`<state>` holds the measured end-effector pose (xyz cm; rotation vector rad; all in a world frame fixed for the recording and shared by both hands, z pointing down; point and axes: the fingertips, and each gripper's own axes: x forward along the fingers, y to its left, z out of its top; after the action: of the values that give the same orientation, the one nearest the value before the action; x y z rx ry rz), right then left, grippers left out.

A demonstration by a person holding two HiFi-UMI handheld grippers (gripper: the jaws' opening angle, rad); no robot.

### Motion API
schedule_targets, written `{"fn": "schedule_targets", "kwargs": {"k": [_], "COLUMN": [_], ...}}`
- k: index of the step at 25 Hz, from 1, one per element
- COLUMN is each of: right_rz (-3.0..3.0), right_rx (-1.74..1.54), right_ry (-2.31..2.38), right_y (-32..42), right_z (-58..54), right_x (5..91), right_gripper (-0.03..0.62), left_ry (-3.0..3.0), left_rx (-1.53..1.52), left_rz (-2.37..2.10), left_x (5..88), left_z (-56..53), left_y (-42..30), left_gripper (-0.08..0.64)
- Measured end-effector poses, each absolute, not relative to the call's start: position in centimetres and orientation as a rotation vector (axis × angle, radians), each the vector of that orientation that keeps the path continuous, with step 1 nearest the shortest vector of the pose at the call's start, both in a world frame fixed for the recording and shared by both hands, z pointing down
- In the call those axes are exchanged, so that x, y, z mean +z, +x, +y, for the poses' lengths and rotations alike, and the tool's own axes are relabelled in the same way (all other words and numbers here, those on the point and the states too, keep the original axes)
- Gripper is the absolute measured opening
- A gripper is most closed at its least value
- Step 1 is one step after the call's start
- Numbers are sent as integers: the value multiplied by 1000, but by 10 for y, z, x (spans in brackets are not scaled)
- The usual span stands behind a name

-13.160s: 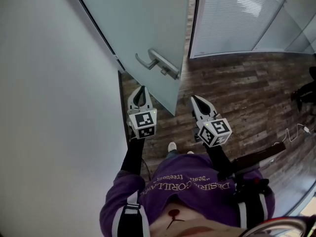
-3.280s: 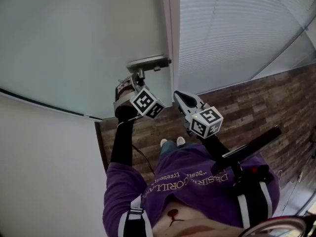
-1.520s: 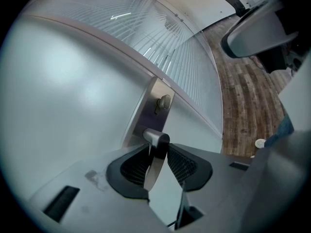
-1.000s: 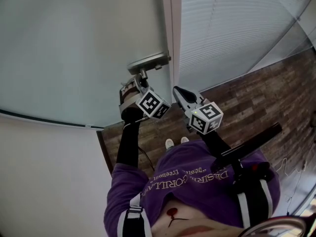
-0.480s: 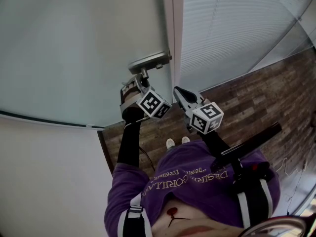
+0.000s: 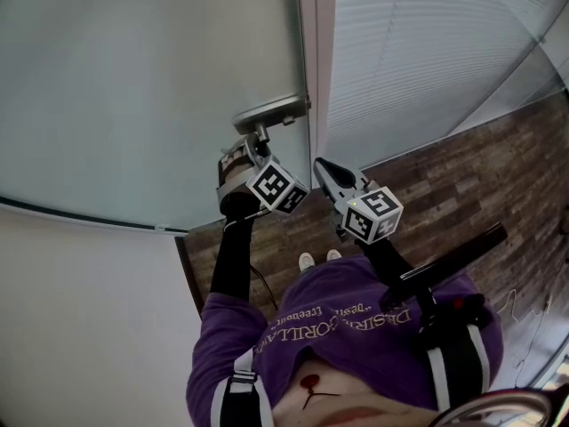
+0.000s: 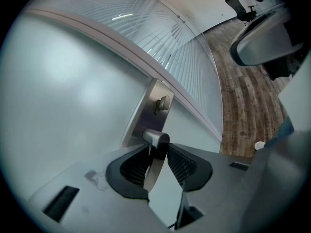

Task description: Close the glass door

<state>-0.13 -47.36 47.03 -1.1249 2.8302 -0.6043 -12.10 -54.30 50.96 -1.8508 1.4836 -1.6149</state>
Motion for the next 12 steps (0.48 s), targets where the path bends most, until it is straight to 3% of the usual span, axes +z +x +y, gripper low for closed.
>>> {"fn": "schedule_targets", "kwargs": {"k": [12], "right_rz": [2835], "right_rx": [-592], "right_ry": [-1124], "right_y": [-3], "right_z": [-471], "right_x": [470], "right_gripper": [-3], "left_ry": [-1865], "left_rx": [-1609], "left_rz": [1495], "left_x": [509], "left_z": [-544], "left_y": [-123], "left_gripper": [112]}}
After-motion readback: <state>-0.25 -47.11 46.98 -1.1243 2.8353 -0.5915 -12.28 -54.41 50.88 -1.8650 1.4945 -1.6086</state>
